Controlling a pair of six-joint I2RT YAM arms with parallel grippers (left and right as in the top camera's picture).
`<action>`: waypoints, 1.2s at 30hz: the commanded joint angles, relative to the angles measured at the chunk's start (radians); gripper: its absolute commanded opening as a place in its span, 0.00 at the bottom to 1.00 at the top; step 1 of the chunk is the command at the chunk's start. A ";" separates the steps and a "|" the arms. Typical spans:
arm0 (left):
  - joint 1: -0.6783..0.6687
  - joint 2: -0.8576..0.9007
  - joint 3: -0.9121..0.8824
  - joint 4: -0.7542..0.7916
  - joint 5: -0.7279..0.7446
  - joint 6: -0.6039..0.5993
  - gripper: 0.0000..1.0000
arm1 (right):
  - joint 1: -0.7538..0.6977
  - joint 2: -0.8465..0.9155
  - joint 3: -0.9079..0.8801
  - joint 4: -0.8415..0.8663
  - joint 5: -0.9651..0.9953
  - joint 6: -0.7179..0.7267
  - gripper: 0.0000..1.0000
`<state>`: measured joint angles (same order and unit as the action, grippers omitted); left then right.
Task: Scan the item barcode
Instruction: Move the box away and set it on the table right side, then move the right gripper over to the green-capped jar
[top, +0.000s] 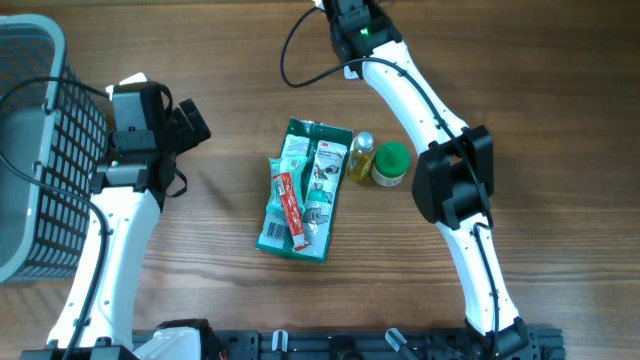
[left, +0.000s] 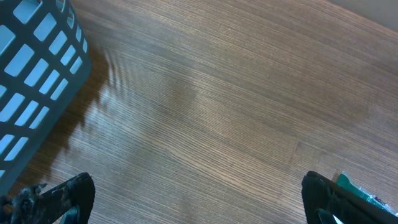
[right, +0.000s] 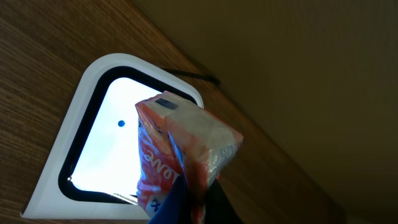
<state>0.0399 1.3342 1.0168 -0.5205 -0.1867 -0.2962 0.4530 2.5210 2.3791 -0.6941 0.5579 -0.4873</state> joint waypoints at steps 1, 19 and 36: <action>0.004 -0.004 0.009 0.003 -0.009 0.013 1.00 | -0.015 -0.047 -0.002 -0.002 0.072 0.068 0.04; 0.004 -0.004 0.009 0.003 -0.009 0.012 1.00 | -0.555 -0.352 -0.346 -0.797 -0.478 0.577 0.09; 0.004 -0.004 0.009 0.003 -0.009 0.013 1.00 | -0.584 -0.591 -0.564 -0.638 -0.543 0.565 1.00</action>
<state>0.0399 1.3342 1.0168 -0.5209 -0.1864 -0.2962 -0.1474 2.0975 1.7725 -1.3277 0.1074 0.0788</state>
